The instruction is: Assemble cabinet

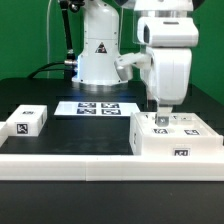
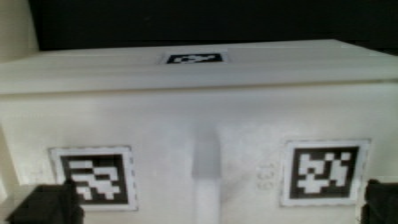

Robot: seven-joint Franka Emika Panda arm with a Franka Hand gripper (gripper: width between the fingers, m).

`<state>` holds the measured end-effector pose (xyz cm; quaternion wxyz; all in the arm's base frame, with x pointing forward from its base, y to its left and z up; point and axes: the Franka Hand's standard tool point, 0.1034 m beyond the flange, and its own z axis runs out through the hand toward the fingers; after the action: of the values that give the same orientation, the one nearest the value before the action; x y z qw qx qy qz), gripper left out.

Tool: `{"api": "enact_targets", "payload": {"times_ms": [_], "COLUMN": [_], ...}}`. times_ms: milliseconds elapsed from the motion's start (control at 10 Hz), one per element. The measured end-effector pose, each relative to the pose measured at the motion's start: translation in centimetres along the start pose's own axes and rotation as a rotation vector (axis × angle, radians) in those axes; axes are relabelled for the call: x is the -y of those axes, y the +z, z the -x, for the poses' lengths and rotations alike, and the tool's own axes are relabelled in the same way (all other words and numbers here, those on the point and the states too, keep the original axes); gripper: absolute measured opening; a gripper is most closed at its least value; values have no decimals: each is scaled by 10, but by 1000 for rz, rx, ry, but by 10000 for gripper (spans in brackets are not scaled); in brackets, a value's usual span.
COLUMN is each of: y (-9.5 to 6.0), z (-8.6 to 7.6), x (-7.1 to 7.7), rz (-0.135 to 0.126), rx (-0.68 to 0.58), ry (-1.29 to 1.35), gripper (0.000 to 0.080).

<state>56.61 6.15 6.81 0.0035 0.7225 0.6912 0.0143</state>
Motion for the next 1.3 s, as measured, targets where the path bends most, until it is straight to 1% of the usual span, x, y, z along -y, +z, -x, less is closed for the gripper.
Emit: {"api": "enact_targets", "payload": {"times_ms": [100,200,300,400,700,800,900,1000,1100,1200,1300], "y": [-8,-12,-17,-18,-16,-16,-16,-13,-10,-7,-4], "z": [1,1,0,-6,-5,-6,-7,-6,-4,-3,-4], "x": [8,13,23,35,34,35,35,37,42,46,51], "rz": [4,15,22,10,8,8,8,24,25,16,-3], "rx": [6,6,8,15,13,12,4,-24,-39,-47,-64], "ry": [23,46,150,248,252,296,430,601,745,857,1040], "gripper": [797,797,797,797,797,797,797,797,797,797,797]}}
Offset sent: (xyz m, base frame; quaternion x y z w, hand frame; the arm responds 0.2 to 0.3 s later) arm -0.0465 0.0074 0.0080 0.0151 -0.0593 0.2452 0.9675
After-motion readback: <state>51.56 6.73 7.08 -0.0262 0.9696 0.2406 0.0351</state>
